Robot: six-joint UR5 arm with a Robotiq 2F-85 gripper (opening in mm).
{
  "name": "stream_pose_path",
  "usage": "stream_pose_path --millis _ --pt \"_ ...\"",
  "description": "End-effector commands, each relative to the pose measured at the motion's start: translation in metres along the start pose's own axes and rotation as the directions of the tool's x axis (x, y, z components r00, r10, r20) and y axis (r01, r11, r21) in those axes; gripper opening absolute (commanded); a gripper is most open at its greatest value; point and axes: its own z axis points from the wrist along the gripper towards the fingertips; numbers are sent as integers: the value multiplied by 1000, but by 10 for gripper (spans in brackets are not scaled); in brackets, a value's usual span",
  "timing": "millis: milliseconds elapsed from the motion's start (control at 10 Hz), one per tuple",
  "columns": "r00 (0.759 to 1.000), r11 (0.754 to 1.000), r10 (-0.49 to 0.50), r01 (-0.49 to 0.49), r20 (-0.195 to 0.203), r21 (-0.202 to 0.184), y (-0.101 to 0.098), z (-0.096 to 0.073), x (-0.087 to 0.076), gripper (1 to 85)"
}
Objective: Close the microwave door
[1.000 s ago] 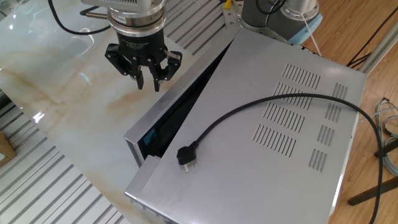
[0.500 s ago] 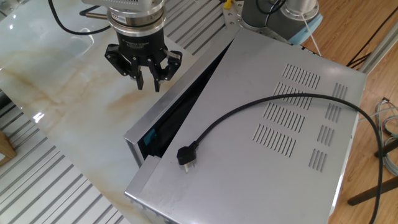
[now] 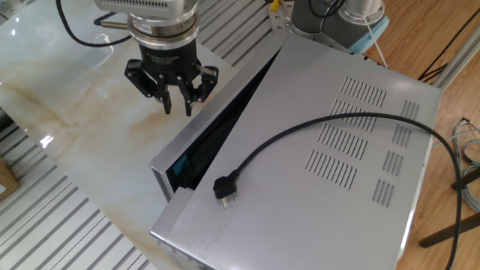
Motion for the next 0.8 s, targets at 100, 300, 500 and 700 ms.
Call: stream_pose_path --millis 100,300,500,700 --pt "1000 1000 23 -22 22 -14 2 0 -9 293" --pt "999 999 38 -37 27 -29 6 0 -14 287" --pt "998 997 58 -56 35 -45 12 0 -22 297" --pt "998 997 57 -56 33 -44 12 -1 -23 300"
